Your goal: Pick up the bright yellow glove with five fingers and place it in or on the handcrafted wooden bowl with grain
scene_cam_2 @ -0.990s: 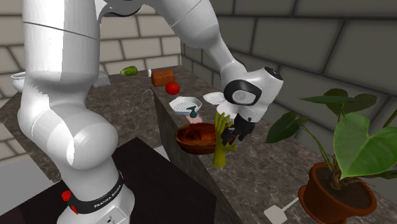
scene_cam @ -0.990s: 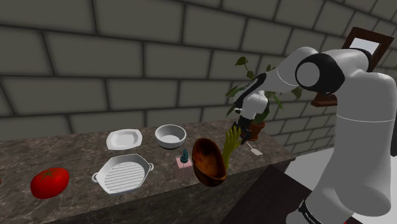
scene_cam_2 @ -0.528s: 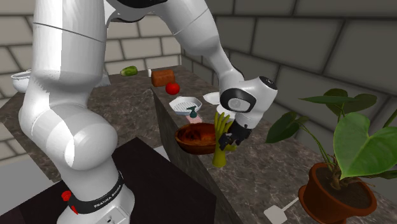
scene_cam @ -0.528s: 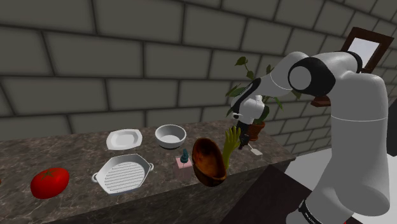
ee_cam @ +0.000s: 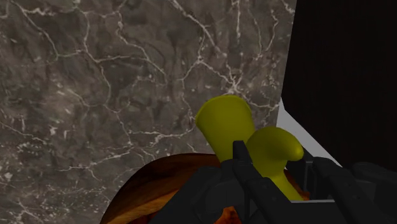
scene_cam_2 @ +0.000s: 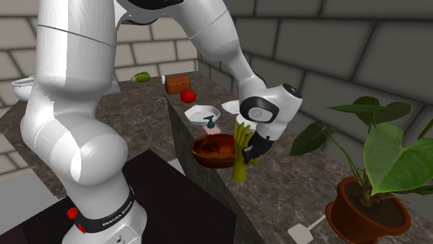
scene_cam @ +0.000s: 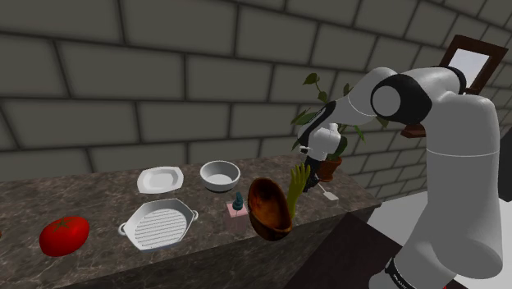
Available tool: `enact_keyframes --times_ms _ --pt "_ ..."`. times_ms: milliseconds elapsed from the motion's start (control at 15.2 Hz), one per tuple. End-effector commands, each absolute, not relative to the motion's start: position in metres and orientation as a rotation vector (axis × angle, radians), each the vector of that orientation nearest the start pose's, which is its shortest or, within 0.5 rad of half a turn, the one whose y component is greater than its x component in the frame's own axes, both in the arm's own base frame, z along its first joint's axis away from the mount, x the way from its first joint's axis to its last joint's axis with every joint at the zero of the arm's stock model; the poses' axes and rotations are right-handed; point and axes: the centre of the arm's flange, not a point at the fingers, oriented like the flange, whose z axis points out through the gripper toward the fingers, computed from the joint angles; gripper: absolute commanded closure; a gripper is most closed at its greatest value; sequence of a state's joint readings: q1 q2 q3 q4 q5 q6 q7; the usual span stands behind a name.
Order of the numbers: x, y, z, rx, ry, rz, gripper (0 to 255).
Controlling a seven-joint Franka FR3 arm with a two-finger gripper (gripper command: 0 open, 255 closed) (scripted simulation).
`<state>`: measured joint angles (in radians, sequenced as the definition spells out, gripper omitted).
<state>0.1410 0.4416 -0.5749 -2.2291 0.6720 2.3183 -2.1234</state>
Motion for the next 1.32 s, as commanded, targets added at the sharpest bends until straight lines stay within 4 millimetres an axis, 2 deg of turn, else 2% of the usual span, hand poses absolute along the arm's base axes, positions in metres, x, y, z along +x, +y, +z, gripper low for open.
enact_keyframes --times_ms 0,462,1254 --pt "0.470 -0.218 0.184 -2.390 -1.601 -0.172 255" --pt "0.470 -0.218 0.184 -2.390 -1.601 -0.172 255" --pt "0.470 -0.218 0.247 -2.390 -1.601 -0.172 255"
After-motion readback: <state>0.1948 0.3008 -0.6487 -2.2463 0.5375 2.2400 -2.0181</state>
